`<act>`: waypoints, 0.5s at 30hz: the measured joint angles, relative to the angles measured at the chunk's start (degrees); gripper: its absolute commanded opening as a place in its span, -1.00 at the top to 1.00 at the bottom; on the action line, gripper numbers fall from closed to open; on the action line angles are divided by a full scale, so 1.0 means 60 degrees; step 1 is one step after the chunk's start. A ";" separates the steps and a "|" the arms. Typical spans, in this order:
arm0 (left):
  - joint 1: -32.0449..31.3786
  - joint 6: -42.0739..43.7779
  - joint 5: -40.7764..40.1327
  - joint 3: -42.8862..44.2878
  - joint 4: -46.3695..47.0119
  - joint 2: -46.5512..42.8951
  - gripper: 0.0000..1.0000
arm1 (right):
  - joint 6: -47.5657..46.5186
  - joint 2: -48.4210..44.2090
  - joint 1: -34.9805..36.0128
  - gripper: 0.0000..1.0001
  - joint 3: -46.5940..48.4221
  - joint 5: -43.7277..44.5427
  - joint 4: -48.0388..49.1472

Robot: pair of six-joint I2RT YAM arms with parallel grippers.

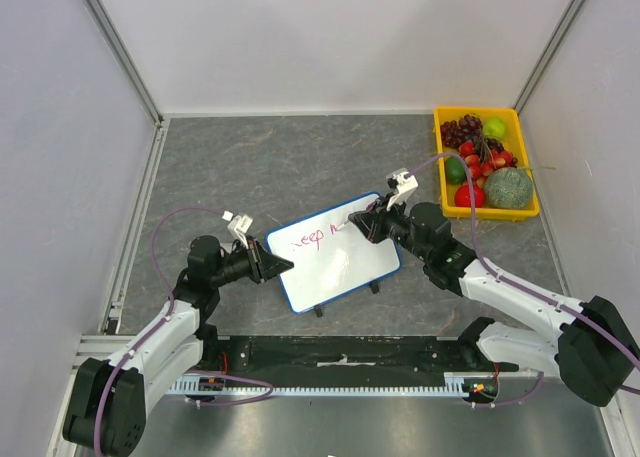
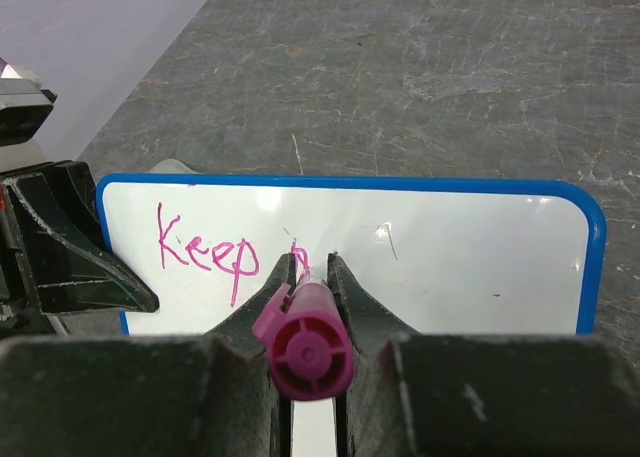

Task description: Write a sentence on the whiteboard

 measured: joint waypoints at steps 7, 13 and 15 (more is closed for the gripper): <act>0.0000 -0.0004 0.0000 0.0000 0.0000 0.0000 0.96 | 0.0000 0.0000 0.0000 1.00 0.0066 0.0193 0.0022; 0.0000 0.0000 0.0004 0.0000 0.0000 0.0000 0.96 | 0.0004 0.0055 -0.0004 1.00 0.0153 0.0310 0.0113; 0.0000 -0.0004 0.0004 0.0000 0.0000 0.0000 0.96 | 0.0011 0.0095 -0.0004 1.00 0.0171 0.0331 0.0127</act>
